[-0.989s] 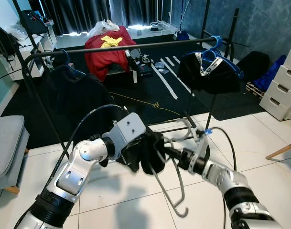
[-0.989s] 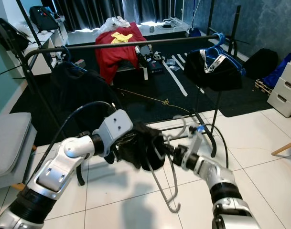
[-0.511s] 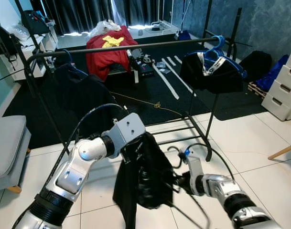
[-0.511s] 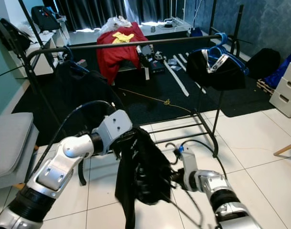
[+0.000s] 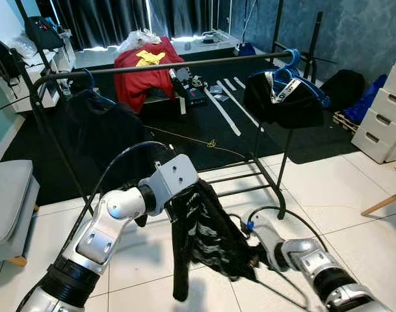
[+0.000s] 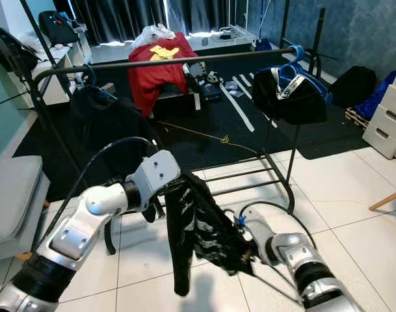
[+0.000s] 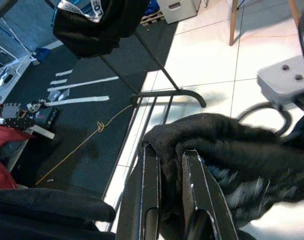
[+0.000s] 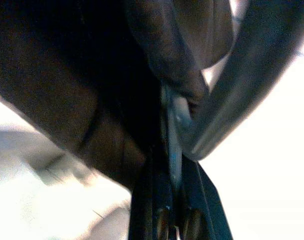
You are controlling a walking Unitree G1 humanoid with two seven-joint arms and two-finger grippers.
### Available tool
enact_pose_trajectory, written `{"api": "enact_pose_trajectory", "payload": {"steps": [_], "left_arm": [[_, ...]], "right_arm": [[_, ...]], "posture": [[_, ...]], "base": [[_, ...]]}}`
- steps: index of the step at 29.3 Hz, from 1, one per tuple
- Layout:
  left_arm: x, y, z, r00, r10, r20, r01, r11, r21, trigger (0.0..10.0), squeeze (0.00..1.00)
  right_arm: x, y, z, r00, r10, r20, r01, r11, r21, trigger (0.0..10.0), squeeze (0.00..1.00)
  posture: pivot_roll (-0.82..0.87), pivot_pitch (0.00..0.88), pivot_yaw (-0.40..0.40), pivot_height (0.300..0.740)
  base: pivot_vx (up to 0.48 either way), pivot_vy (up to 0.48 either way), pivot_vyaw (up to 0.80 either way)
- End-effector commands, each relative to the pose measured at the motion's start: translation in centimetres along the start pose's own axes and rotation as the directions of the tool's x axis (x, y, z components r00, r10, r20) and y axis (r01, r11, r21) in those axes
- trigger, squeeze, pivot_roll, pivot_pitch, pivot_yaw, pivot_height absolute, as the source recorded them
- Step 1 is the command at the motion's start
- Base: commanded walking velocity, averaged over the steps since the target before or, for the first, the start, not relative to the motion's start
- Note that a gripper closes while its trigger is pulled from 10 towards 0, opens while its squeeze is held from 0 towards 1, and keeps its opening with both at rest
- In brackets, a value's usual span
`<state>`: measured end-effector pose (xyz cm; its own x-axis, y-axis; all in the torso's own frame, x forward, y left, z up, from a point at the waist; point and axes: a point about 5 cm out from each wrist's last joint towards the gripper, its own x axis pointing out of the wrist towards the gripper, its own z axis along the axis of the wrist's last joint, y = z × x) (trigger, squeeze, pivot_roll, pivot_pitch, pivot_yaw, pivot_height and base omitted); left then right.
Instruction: Hang hanger
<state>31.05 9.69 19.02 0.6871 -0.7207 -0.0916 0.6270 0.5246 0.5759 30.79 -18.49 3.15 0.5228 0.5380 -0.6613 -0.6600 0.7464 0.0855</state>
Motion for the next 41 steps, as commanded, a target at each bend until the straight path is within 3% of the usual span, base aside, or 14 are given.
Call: {"api": "enact_pose_trajectory", "payload": {"steps": [1, 7, 14, 18, 19, 21, 22, 27, 29, 30, 31, 33, 35, 41], "left_arm": [[-0.5, 1.5, 0.4, 0.998, 0.057, 0.013, -0.057, 0.997, 0.043, 10.0, 0.00], [-0.8, 2.0, -1.0, 0.994, 0.093, -0.060, -0.088, 0.993, 0.083, 10.0, 0.00], [-0.9, 2.7, -1.3, 0.991, 0.112, -0.071, -0.105, 0.990, 0.090, 10.0, 0.00], [-1.4, 3.2, -1.9, 0.988, 0.121, -0.100, -0.109, 0.987, 0.119, 10.0, 0.00], [-1.4, 3.2, -1.9, 0.988, 0.121, -0.100, -0.109, 0.987, 0.119, 10.0, 0.00], [-1.5, 3.1, -2.1, 0.988, 0.117, -0.103, -0.104, 0.987, 0.122, 10.0, 0.00], [-1.5, 3.1, -2.1, 0.988, 0.117, -0.103, -0.104, 0.987, 0.122, 10.0, 0.00], [-1.4, 2.4, -1.6, 0.995, 0.088, -0.053, -0.081, 0.989, 0.121, 10.0, 0.00], [-1.4, 2.4, -1.6, 0.995, 0.088, -0.053, -0.081, 0.989, 0.121, 10.0, 0.00], [-1.3, 2.2, -1.3, 0.997, 0.077, -0.025, -0.074, 0.991, 0.116, 10.0, 0.00], [-1.3, 2.2, -1.3, 0.997, 0.077, -0.025, -0.074, 0.991, 0.116, 10.0, 0.00], [-1.3, 1.9, -0.9, 0.998, 0.065, 0.004, -0.065, 0.992, 0.111, 10.0, 0.00], [-0.9, 1.0, -0.2, 0.998, 0.029, 0.051, -0.034, 0.994, 0.105, 10.0, 0.00], [-0.3, 0.0, -0.4, 0.998, -0.015, 0.055, 0.009, 0.994, 0.110, 10.0, 0.00]], "right_arm": [[-0.2, -0.3, 1.5, 0.988, -0.008, 0.154, -0.012, 0.992, 0.129, 10.0, 0.00], [-2.2, -1.0, 3.5, 0.902, 0.019, 0.431, -0.192, 0.912, 0.361, 10.0, 0.00], [-3.4, -2.7, 1.9, 0.894, -0.097, 0.437, -0.164, 0.838, 0.521, 10.0, 0.00], [-4.5, -4.5, 0.7, 0.852, -0.261, 0.453, -0.180, 0.668, 0.722, 10.0, 0.00], [-4.5, -4.5, 0.7, 0.852, -0.261, 0.453, -0.180, 0.668, 0.722, 10.0, 0.00], [-5.1, -5.2, 1.4, 0.778, -0.364, 0.512, -0.262, 0.552, 0.792, 10.0, 0.00], [-5.1, -5.2, 1.4, 0.778, -0.364, 0.512, -0.262, 0.552, 0.792, 10.0, 0.00], [-5.9, -6.8, 1.2, 0.677, -0.596, 0.431, -0.339, 0.268, 0.902, 10.0, 0.00], [-5.9, -6.8, 1.2, 0.677, -0.596, 0.431, -0.339, 0.268, 0.902, 10.0, 0.00], [-6.1, -7.2, 0.9, 0.655, -0.661, 0.366, -0.351, 0.163, 0.922, 10.0, 0.00], [-6.1, -7.2, 0.9, 0.655, -0.661, 0.366, -0.351, 0.163, 0.922, 10.0, 0.00], [-6.2, -7.6, 0.5, 0.634, -0.715, 0.294, -0.357, 0.067, 0.932, 10.0, 0.00], [-6.3, -8.1, 0.6, 0.602, -0.770, 0.213, -0.420, -0.079, 0.904, 10.0, 0.00], [-6.0, -8.1, 2.9, 0.587, -0.770, 0.251, -0.520, -0.121, 0.845, 10.0, 0.00]], "posture": [[0.01, 0.013, 0.068, 0.740], [0.00, 0.017, 0.074, 0.740], [0.00, 0.018, 0.074, 0.740], [0.00, 0.011, 0.078, 0.740], [0.00, 0.011, 0.078, 0.740], [0.00, 0.006, 0.079, 0.740], [0.00, 0.006, 0.079, 0.740], [0.00, 0.000, 0.073, 0.740], [0.00, 0.000, 0.073, 0.740], [0.00, 0.000, 0.072, 0.740], [0.00, 0.000, 0.072, 0.740], [0.00, 0.000, 0.072, 0.740], [0.00, 0.000, 0.071, 0.740], [0.00, 0.000, 0.075, 0.740]], "base": [[0.000, 0.000, 0.00], [0.000, 0.000, 0.00], [0.000, 0.000, 0.00], [0.000, 0.000, 0.00], [0.000, 0.000, 0.00], [0.000, 0.000, 0.00], [0.000, 0.000, 0.00], [0.000, 0.000, 0.00], [0.000, 0.000, 0.00], [0.000, 0.000, 0.00], [0.000, 0.000, 0.00], [0.000, 0.000, 0.00], [0.000, 0.000, 0.00], [0.000, 0.000, 0.00]]}}
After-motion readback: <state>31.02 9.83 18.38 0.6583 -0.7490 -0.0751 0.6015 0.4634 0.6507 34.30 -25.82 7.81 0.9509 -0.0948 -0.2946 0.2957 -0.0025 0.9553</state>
